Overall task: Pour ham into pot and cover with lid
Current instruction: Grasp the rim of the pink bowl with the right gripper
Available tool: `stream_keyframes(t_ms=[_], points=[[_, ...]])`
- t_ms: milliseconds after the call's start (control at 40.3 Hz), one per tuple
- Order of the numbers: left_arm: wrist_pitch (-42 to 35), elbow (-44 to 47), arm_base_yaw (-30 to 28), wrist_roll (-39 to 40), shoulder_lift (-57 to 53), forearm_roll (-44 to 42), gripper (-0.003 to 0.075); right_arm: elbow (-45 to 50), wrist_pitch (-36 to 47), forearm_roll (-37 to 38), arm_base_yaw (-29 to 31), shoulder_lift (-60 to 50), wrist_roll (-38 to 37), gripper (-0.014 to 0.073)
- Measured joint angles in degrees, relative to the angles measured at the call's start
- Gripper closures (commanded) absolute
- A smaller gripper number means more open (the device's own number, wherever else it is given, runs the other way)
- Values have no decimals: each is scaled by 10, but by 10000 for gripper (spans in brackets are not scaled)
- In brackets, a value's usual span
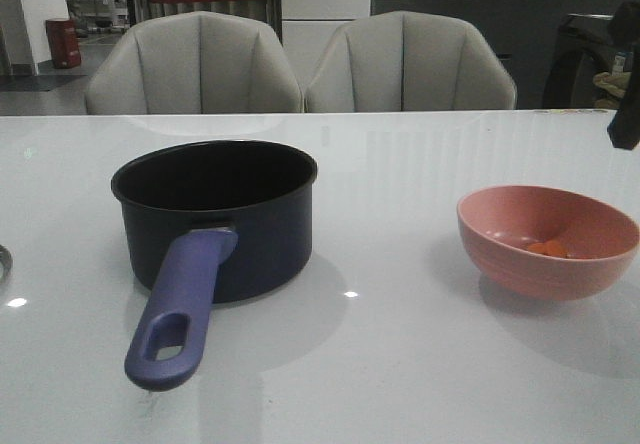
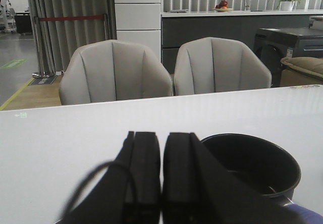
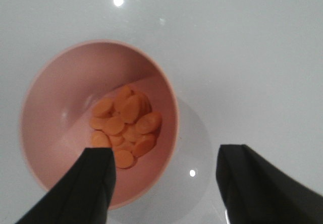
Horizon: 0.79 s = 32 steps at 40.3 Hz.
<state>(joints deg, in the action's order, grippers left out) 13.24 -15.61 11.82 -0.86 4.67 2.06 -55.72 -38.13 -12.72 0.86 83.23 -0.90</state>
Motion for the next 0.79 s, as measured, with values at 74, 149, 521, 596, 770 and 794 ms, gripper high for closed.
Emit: stream_keyframes(t_ms=[74, 149, 521, 596, 770, 794], points=[[0, 0, 0, 0, 0, 0, 607, -17, -13, 0, 3, 39, 9, 70], [0, 0, 0, 0, 0, 0, 607, -28, -18, -6, 3, 70, 16, 70], [0, 0, 0, 0, 0, 0, 607, -38, 16, -26, 3, 181, 46, 130], [0, 0, 0, 0, 0, 0, 607, -39, 24, -43, 3, 197, 66, 278], [0, 0, 0, 0, 0, 0, 607, -68, 21, -93, 3, 216, 124, 434], [0, 0, 0, 0, 0, 0, 607, -75, 17, -99, 3, 217, 128, 435]])
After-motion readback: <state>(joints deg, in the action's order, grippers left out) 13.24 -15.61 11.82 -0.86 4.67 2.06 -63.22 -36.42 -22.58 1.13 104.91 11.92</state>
